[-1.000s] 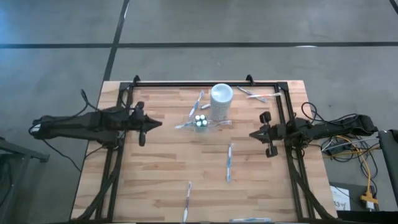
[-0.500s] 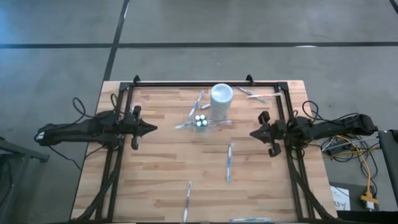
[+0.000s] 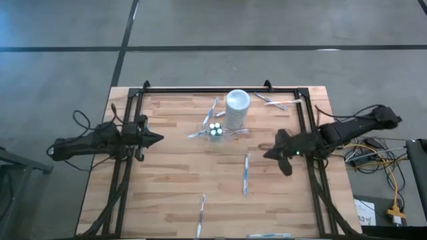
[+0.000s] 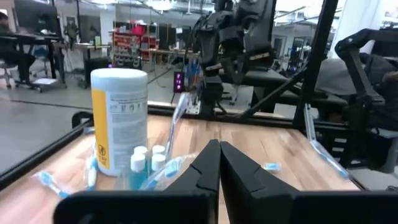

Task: Pick & Place toothbrushing station
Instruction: Put the blue toothbrush into the transparent organizer

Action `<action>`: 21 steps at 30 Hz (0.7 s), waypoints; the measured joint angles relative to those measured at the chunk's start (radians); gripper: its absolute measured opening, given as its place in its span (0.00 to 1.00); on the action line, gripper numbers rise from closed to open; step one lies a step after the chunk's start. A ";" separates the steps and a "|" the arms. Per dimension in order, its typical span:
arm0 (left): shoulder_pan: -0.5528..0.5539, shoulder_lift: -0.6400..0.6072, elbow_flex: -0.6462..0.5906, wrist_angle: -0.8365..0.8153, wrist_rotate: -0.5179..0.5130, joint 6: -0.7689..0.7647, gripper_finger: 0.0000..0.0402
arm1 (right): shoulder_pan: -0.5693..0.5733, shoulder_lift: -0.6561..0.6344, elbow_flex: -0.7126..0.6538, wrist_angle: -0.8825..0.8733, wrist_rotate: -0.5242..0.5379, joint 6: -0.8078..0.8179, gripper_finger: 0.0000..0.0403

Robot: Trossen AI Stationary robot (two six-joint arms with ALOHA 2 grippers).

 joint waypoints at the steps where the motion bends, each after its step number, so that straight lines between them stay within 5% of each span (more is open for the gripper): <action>1: 0.000 0.000 -0.003 0.006 0.000 -0.004 0.02 | 0.028 0.032 0.043 -0.077 0.059 0.042 0.02; 7: 0.000 0.005 -0.013 0.007 0.000 -0.010 0.02 | 0.208 0.152 0.189 -0.262 0.443 0.270 0.02; 13: 0.000 0.005 -0.013 0.006 0.000 -0.032 0.05 | 0.317 0.251 0.196 -0.266 0.430 0.488 0.05; 21: 0.000 0.005 -0.013 0.004 -0.070 -0.029 0.06 | 0.432 0.461 0.199 -0.266 0.337 0.846 0.29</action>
